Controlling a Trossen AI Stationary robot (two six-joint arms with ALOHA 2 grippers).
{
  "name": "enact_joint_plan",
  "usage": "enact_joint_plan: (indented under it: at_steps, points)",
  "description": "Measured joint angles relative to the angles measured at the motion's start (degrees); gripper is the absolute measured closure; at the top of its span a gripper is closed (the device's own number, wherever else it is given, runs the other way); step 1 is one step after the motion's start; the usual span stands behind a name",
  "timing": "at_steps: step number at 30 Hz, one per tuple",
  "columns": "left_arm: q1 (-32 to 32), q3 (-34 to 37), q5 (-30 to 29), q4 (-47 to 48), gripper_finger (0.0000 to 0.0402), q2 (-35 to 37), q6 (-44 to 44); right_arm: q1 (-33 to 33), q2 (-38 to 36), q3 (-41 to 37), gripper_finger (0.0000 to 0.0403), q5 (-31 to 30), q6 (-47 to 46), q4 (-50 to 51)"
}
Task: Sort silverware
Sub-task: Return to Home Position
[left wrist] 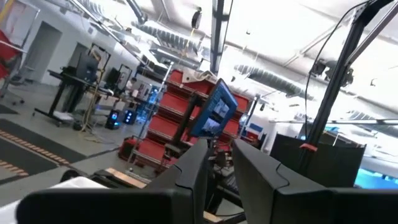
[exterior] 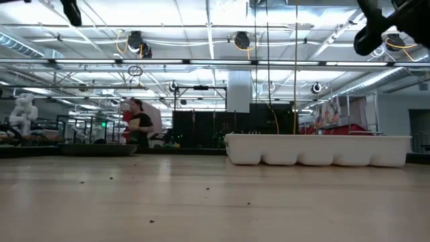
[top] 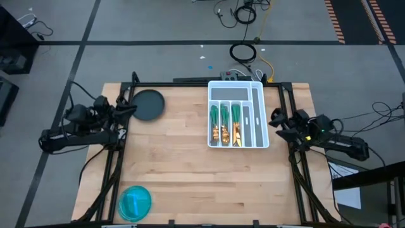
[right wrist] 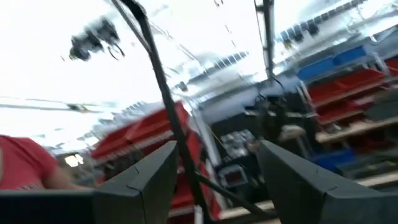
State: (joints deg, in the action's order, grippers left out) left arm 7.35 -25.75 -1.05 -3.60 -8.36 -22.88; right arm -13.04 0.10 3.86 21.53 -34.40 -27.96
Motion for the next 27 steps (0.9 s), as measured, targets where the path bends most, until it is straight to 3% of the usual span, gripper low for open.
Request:
enact_joint_plan:
  at_steps: [2,7,12,18,27]
  points:
    - [0.0,2.57,0.15,-0.43,0.0318,2.26,-0.75,0.04,0.03,-3.21,0.0186,0.06,-2.58,-3.83]
    - [0.0,8.0,0.24,-0.17,0.0318,6.66,-0.82,0.41,0.07,-2.84,0.0186,1.53,-1.64,-4.61]
    - [0.0,15.03,0.28,-1.2,0.0318,8.28,-0.4,0.4,0.07,-3.09,0.0186,4.08,0.04,1.05]
    - [-0.03,25.44,2.56,-11.59,0.0318,8.33,-0.93,0.39,0.07,-3.07,0.0186,3.9,6.04,6.39]
    - [-1.62,25.37,1.82,-7.97,0.0318,8.33,2.26,0.39,0.07,-3.08,0.0186,1.63,11.62,16.41]
